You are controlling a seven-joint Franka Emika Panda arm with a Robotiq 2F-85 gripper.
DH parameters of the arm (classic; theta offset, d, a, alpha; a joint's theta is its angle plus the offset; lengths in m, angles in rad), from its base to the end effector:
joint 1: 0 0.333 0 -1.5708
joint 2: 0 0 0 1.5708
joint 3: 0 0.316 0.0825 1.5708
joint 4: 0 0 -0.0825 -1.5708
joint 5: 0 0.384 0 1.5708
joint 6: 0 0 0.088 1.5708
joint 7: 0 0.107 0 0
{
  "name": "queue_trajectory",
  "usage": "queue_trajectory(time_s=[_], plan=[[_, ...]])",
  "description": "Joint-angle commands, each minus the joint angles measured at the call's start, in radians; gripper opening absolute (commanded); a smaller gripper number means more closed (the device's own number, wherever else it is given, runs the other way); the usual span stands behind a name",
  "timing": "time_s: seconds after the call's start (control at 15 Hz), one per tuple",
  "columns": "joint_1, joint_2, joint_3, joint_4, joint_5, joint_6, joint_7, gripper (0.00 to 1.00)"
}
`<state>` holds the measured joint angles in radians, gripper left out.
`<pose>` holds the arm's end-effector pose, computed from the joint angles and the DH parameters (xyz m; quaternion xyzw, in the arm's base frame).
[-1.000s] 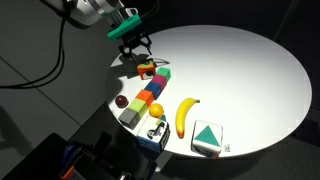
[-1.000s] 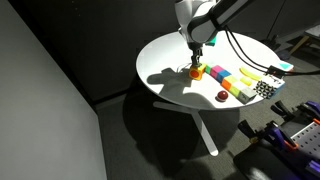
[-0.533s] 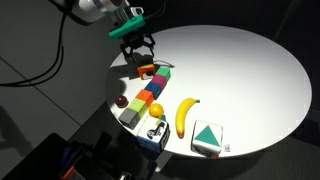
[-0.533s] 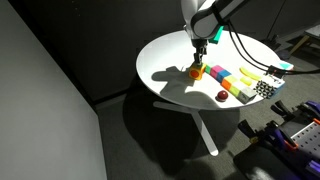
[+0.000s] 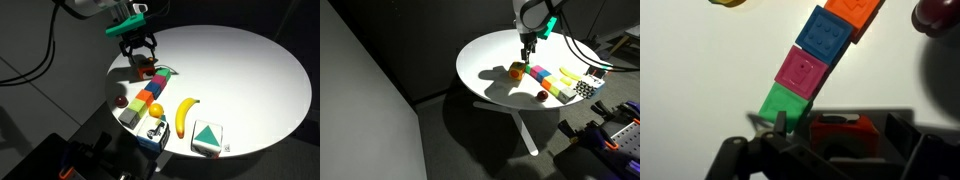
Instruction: Remove the block with a number image on top from the stack and put it on the table on the left side of the green block
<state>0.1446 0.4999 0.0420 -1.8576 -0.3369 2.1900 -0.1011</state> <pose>0.6154 0.1027 0.2384 0.9585 0.2466 -0.0764 0.1212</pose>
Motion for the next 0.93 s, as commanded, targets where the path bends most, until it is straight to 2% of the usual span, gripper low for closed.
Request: queue_trajectory(time_s=[0.0, 0.87], plan=[[-0.024, -0.097, 0.003, -0.110, 0.041, 0.016, 0.025, 1.00], [-0.089, -0.354, -0.001, -0.385, 0.177, 0.029, 0.030, 1.00]])
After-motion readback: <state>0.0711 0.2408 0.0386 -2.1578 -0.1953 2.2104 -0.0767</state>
